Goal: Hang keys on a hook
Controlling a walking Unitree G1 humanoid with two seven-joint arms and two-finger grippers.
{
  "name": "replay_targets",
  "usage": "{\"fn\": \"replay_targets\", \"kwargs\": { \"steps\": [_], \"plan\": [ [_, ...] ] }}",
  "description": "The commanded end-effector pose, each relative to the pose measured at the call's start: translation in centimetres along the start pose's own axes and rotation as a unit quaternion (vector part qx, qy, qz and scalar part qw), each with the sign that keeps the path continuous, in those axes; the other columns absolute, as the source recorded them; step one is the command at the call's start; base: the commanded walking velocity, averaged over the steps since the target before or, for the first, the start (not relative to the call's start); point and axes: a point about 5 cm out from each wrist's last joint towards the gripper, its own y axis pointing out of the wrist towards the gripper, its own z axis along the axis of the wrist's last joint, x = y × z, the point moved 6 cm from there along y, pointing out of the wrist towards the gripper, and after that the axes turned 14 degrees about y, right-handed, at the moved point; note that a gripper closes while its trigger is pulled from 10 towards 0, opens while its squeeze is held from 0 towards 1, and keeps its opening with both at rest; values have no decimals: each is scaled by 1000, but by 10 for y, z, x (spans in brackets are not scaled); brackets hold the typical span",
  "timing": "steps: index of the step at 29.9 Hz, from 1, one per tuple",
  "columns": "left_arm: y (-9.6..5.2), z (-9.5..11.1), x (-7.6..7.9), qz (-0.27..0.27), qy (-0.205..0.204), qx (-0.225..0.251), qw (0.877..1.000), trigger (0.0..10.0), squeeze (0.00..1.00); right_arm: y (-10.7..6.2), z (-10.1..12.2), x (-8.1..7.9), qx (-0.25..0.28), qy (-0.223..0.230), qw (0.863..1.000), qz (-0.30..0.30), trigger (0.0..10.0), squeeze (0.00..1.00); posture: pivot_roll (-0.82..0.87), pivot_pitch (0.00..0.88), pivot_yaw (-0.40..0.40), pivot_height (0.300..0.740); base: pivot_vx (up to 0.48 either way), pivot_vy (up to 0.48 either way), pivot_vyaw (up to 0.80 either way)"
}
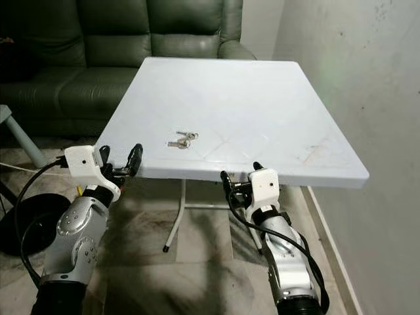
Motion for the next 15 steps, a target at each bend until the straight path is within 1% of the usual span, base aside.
{"fn": "replay_targets", "kwargs": {
  "steps": [1,10,13,15],
  "plan": [
    [4,2,2,-5,7,-1,1000,10000,0,2,10,-3,13,-8,1000,5,10000,0,24,0,-13,740,345,0,0],
    [4,3,4,-8,7,0,1000,10000,0,1,8,-3,10,-19,1000,10,10000,0,25,0,-13,740,348,0,0],
    [5,3,4,-8,7,0,1000,10000,0,0,9,-4,10,-28,999,16,10000,0,26,0,-14,740,349,0,731],
    [5,4,4,-8,7,1,1000,10000,0,0,8,-4,9,-23,1000,16,10000,0,26,0,-14,740,347,0,800]
  ]
}}
